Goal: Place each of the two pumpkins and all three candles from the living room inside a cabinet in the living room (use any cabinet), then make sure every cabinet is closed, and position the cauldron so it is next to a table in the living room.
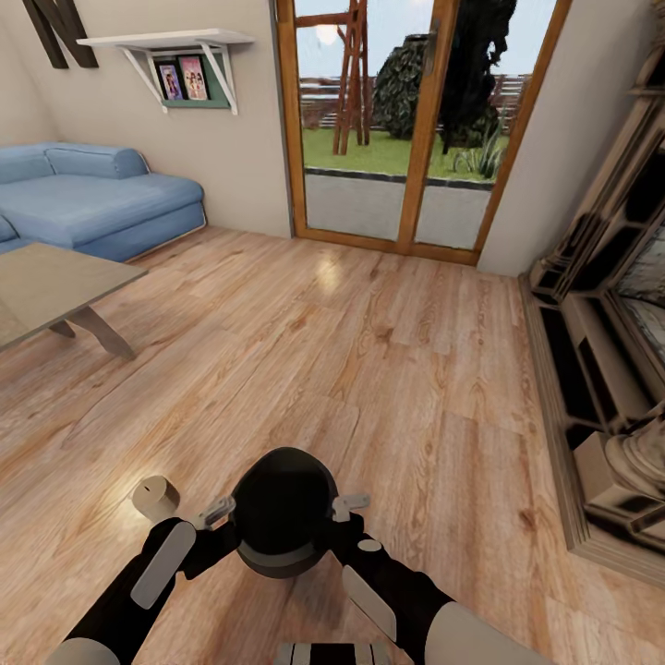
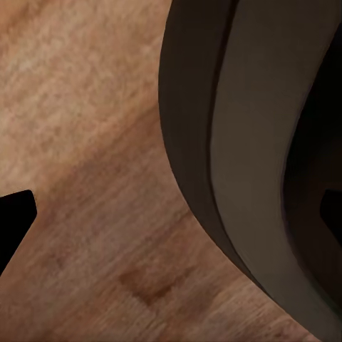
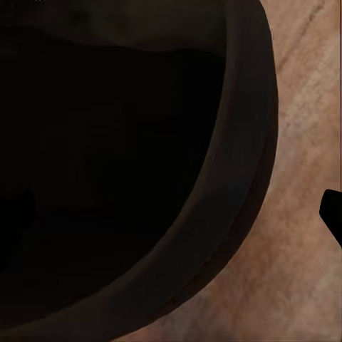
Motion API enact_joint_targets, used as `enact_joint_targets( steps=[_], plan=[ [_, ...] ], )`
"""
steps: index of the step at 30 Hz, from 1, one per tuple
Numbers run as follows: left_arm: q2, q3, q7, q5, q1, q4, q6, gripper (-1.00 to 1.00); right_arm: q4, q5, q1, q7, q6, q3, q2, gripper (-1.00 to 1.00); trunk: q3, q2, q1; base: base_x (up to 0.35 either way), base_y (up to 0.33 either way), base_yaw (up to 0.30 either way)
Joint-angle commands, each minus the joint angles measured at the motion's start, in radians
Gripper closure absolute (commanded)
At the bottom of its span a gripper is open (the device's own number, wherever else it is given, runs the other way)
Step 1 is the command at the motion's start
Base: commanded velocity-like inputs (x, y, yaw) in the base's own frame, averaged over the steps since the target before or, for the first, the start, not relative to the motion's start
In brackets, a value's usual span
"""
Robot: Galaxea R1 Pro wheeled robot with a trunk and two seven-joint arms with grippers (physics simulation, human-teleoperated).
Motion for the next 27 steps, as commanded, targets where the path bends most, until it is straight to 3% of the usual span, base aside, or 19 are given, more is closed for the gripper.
enact_joint_targets(
  steps=[1, 10, 17, 27],
  plan=[
    [0.001, -0.003, 0.011, 0.004, 0.000, -0.001, 0.003, -1.00, -0.001, -0.004, -0.001, -0.008, 0.003, 0.001, 0.000, -1.00, -0.001, 0.000, 0.000, 0.000, 0.000, 0.000],
    [0.000, -0.003, 0.011, 0.004, 0.000, -0.001, 0.002, -1.00, 0.003, -0.004, -0.001, -0.013, 0.002, -0.081, 0.000, -1.00, -0.020, -0.002, 0.002, 0.000, 0.000, 0.000],
    [0.000, -0.003, 0.011, 0.004, 0.000, -0.001, 0.002, -1.00, 0.003, -0.003, -0.001, -0.017, -0.003, -0.091, 0.000, -1.00, -0.040, -0.003, 0.004, 0.000, 0.000, 0.000],
    [0.000, -0.003, 0.011, 0.004, 0.000, -0.001, 0.002, -1.00, 0.003, -0.003, -0.001, -0.018, -0.005, -0.092, 0.000, -1.00, -0.040, -0.003, 0.004, 0.000, 0.000, 0.000]
  ],
)
